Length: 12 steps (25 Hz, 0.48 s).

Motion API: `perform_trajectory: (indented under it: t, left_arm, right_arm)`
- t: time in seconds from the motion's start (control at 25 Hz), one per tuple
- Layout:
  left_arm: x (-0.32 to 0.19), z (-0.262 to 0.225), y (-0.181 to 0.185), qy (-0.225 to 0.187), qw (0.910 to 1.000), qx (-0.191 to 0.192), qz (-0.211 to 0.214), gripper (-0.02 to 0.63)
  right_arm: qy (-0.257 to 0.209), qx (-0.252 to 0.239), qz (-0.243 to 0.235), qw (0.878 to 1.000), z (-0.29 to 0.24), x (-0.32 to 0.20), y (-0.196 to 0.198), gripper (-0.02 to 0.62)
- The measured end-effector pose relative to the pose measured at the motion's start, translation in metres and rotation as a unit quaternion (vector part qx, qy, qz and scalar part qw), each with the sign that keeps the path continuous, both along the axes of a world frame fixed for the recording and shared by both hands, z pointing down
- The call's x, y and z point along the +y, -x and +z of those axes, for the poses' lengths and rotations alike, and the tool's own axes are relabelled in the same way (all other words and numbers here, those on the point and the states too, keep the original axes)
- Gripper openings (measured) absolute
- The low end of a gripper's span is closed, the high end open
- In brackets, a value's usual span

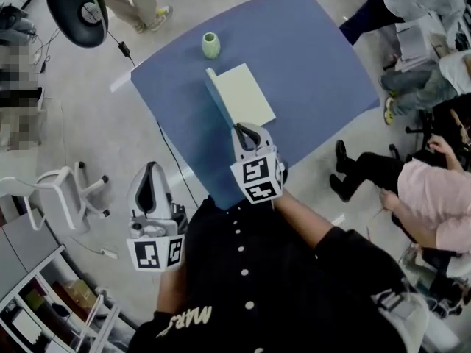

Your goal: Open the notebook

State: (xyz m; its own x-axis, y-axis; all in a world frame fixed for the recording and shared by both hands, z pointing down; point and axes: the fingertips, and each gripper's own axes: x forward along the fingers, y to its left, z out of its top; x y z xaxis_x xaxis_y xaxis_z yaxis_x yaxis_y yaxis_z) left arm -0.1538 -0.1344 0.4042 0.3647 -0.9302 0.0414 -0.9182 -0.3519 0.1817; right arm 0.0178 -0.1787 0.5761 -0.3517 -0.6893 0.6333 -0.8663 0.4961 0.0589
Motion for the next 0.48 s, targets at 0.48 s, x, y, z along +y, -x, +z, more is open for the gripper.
perform_trajectory:
  t: [0.48]
  left_arm:
    - [0.031,0.018,0.048,0.024,0.9990,-0.007,-0.038,-0.002]
  right_arm:
    - [-0.064,0.090,-0.063,0.992,0.043,0.037,0.107,0.045]
